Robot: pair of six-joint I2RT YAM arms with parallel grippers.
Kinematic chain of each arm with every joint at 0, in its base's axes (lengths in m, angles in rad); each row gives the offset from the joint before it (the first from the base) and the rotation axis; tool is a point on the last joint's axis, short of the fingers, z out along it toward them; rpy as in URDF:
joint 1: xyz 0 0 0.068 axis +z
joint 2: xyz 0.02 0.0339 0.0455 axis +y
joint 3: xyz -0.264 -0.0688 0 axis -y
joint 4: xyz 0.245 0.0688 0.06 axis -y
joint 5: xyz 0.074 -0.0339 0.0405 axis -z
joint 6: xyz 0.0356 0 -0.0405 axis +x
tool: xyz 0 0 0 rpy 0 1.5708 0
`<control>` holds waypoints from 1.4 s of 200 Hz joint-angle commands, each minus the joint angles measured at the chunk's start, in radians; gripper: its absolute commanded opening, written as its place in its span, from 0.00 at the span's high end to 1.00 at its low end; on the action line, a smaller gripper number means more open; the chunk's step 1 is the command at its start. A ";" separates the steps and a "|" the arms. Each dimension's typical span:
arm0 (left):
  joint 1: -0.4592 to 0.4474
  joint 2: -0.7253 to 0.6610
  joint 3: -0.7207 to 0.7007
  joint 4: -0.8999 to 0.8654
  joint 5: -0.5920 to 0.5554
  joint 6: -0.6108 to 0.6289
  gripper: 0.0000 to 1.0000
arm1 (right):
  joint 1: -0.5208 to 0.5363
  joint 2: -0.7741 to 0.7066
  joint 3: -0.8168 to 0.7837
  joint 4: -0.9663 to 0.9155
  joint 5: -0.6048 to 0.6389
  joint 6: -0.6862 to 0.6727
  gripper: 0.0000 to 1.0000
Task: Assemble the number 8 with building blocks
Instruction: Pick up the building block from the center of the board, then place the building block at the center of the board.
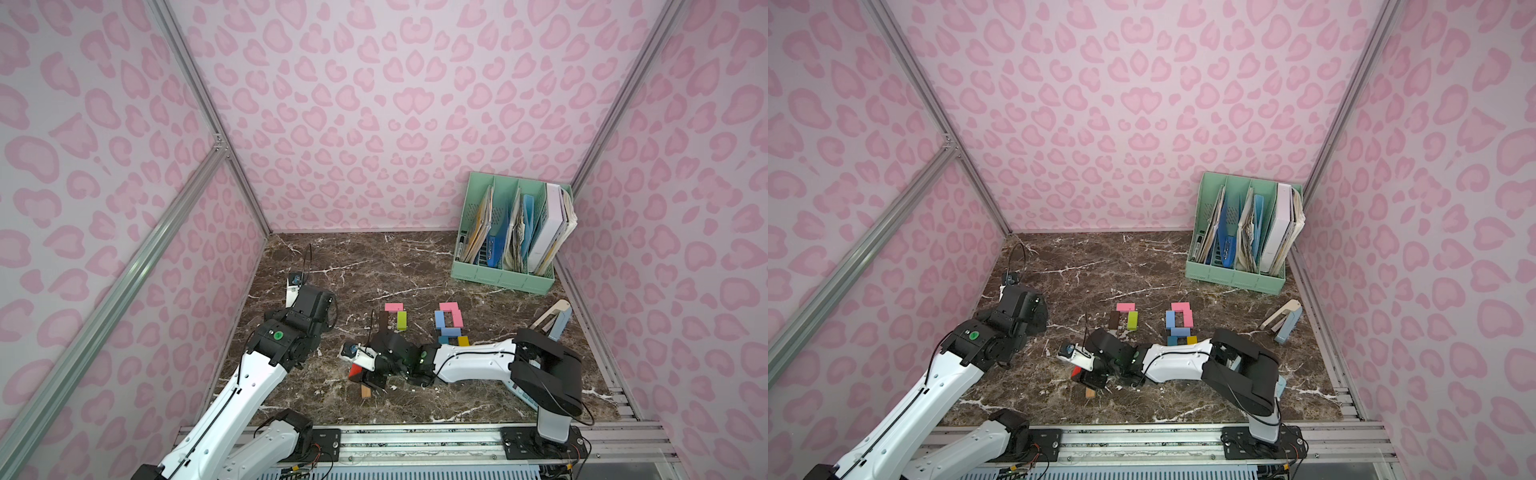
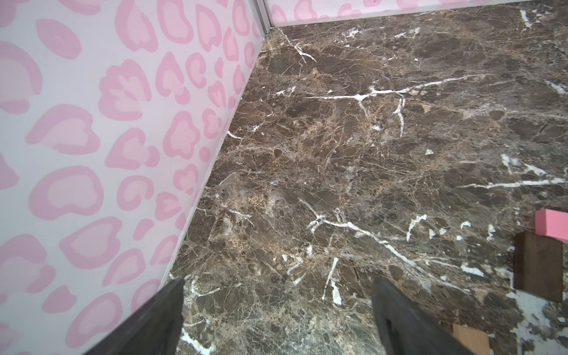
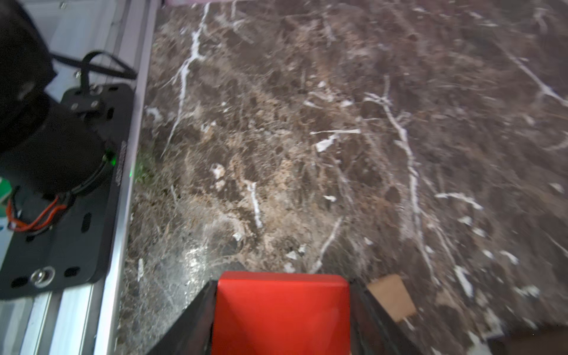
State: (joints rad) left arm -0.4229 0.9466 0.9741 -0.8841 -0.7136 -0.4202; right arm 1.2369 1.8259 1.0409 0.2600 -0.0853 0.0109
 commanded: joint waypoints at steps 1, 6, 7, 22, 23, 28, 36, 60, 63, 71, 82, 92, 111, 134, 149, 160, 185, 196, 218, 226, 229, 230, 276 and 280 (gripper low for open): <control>0.002 -0.002 -0.001 -0.008 -0.012 -0.007 0.02 | -0.001 -0.060 -0.035 0.060 0.235 0.273 0.58; 0.002 -0.002 0.000 -0.009 -0.012 -0.008 0.02 | -0.002 -0.070 -0.041 0.044 0.268 0.305 0.58; 0.003 -0.003 -0.001 -0.010 -0.012 -0.008 0.01 | 0.000 -0.072 -0.042 0.041 0.274 0.311 0.58; 0.001 -0.003 0.000 -0.010 -0.009 -0.008 0.01 | -0.005 -0.091 -0.047 -0.023 0.370 0.412 0.58; 0.002 -0.003 -0.001 -0.010 -0.009 -0.008 0.01 | -0.005 -0.092 -0.046 -0.026 0.376 0.421 0.58; 0.002 -0.004 -0.002 -0.009 -0.008 -0.008 0.02 | -0.008 -0.093 -0.046 -0.053 0.403 0.461 0.58; 0.001 -0.005 -0.002 -0.009 -0.007 -0.008 0.02 | -0.019 -0.094 -0.043 -0.092 0.425 0.527 0.58; 0.001 -0.006 -0.002 -0.008 -0.002 -0.008 0.01 | -0.051 -0.076 -0.021 -0.198 0.426 0.688 0.59; 0.001 -0.006 -0.002 -0.009 -0.001 -0.008 0.01 | -0.054 -0.071 -0.016 -0.213 0.430 0.702 0.59; 0.002 -0.007 -0.002 -0.007 0.002 -0.008 0.02 | -0.059 -0.059 -0.003 -0.248 0.440 0.733 0.58; 0.002 -0.007 -0.002 -0.005 0.008 -0.006 0.02 | -0.060 -0.034 0.022 -0.286 0.453 0.755 0.57; 0.001 -0.004 -0.002 -0.004 0.012 -0.005 0.02 | -0.063 -0.007 0.047 -0.322 0.467 0.778 0.55; 0.001 0.000 -0.002 -0.006 0.016 -0.003 0.02 | -0.068 0.045 0.094 -0.377 0.484 0.806 0.52; 0.001 -0.001 -0.003 -0.006 0.019 -0.003 0.01 | -0.073 0.099 0.139 -0.431 0.506 0.845 0.51; 0.001 -0.002 -0.003 -0.005 0.020 -0.003 0.01 | -0.073 0.121 0.156 -0.448 0.513 0.865 0.50; 0.001 -0.003 -0.003 -0.004 0.020 -0.002 0.01 | -0.073 0.132 0.163 -0.452 0.514 0.873 0.48; 0.001 -0.003 -0.003 -0.004 0.020 -0.002 0.01 | -0.073 0.157 0.182 -0.466 0.511 0.876 0.45; 0.001 -0.003 -0.004 -0.004 0.020 -0.002 0.01 | -0.073 0.168 0.194 -0.479 0.516 0.879 0.44; 0.001 -0.002 -0.005 -0.004 0.021 -0.002 0.01 | -0.074 0.177 0.203 -0.488 0.515 0.886 0.39; 0.002 -0.002 -0.005 -0.004 0.021 -0.002 0.02 | -0.074 0.180 0.206 -0.489 0.514 0.887 0.38; 0.001 -0.002 -0.005 -0.004 0.021 -0.002 0.01 | -0.074 0.180 0.205 -0.489 0.513 0.887 0.37; 0.001 -0.002 -0.005 -0.004 0.021 -0.002 0.02 | -0.074 0.179 0.206 -0.489 0.513 0.887 0.37; 0.001 -0.001 -0.005 -0.005 0.022 -0.002 0.01 | -0.079 0.172 0.215 -0.493 0.494 0.894 0.24; 0.001 0.000 -0.005 -0.004 0.023 -0.002 0.02 | -0.079 0.170 0.216 -0.493 0.493 0.894 0.23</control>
State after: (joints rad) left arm -0.4229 0.9451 0.9714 -0.8837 -0.6933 -0.4198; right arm 1.1584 2.0048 1.2449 -0.2134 0.4160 0.8925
